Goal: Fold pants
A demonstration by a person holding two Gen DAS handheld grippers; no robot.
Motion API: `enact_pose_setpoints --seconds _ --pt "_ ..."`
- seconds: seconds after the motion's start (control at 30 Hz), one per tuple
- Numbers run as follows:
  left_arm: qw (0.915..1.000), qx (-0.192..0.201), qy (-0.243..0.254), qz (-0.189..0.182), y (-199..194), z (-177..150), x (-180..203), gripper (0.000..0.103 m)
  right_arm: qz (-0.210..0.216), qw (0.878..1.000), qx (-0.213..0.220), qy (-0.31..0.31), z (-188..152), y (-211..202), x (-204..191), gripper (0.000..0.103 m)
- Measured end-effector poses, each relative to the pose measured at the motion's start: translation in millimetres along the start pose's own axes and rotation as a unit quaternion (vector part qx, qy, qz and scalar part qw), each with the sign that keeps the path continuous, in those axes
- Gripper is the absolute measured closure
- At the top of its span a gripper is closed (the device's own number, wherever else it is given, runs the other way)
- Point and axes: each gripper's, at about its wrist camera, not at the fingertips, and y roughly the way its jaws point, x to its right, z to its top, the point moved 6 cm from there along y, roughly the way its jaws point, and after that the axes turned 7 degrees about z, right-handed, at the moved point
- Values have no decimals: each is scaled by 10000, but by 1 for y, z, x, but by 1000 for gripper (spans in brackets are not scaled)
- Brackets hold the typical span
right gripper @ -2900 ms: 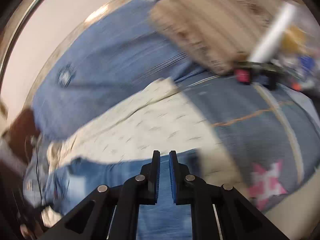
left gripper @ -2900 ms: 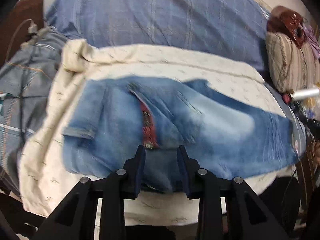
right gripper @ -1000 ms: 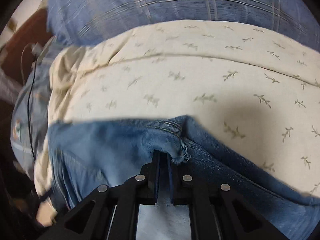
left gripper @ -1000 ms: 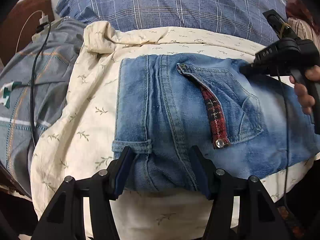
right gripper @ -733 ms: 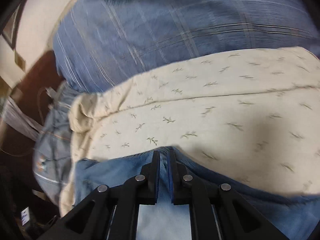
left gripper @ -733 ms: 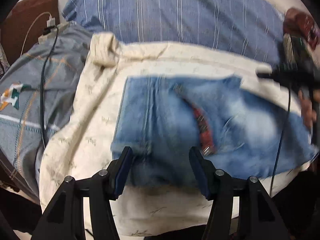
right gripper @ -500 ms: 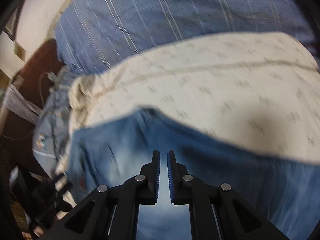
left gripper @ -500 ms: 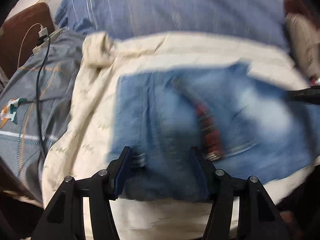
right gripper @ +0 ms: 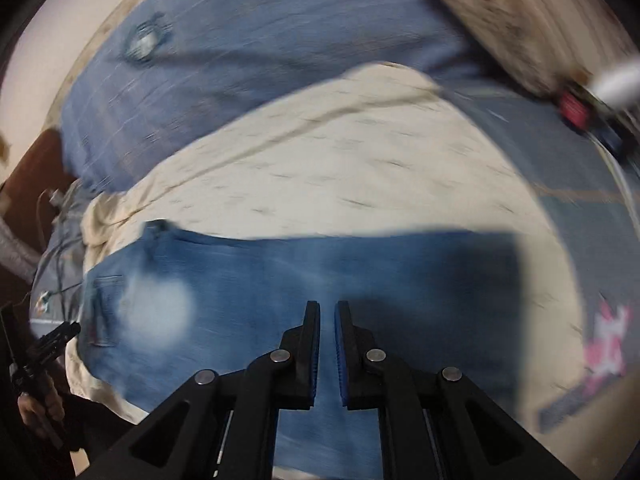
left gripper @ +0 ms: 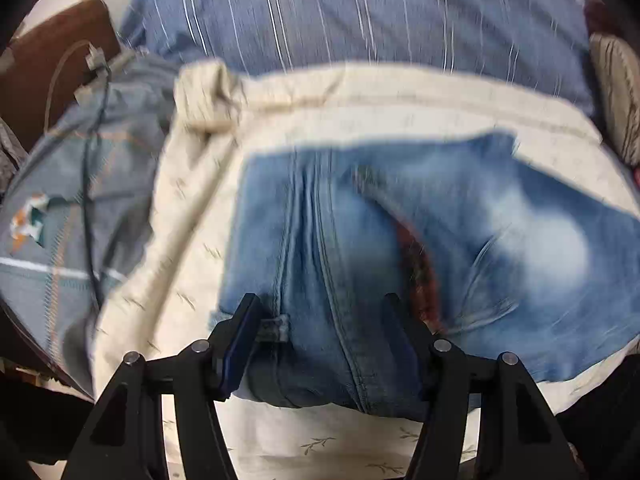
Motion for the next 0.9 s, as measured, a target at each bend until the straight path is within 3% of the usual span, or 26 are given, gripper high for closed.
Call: enact_pose_setpoints --seconds 0.07,0.13,0.23,0.33,0.37,0.43,0.47,0.53,0.67,0.8,0.9 --pt "9998 -160 -79 26 10 -5 0 38 -279 9987 -245 356 -16 5 35 93" --pt "9997 -145 -119 145 0 0 0 38 129 9987 -78 496 -24 -4 42 94" --pt "9995 259 62 183 -34 18 17 38 300 9976 365 509 -24 -34 51 93" --pt "9964 719 385 -231 -70 34 59 37 854 9914 771 617 -20 -61 60 90" --pt "9944 835 506 -414 -79 38 77 33 1063 9879 895 689 -19 -68 64 82" --pt "9896 948 749 -775 -92 42 114 23 1300 9818 1071 878 -19 -77 75 50" --pt "9872 942 864 -958 -95 42 133 23 1378 9776 1199 1048 -22 -80 80 22" --pt "9814 838 1134 -1302 -99 42 176 23 1576 9711 1367 1161 -25 -82 82 20" --pt "9717 697 1532 -1657 -94 44 245 23 2163 9603 1124 1358 -30 -74 86 21" --pt "9676 429 1718 -1802 -85 44 293 23 2139 9623 990 1360 -22 -60 94 23" --pt "9652 462 1912 -1725 -74 48 320 23 2106 9654 699 1368 -16 -41 100 30"
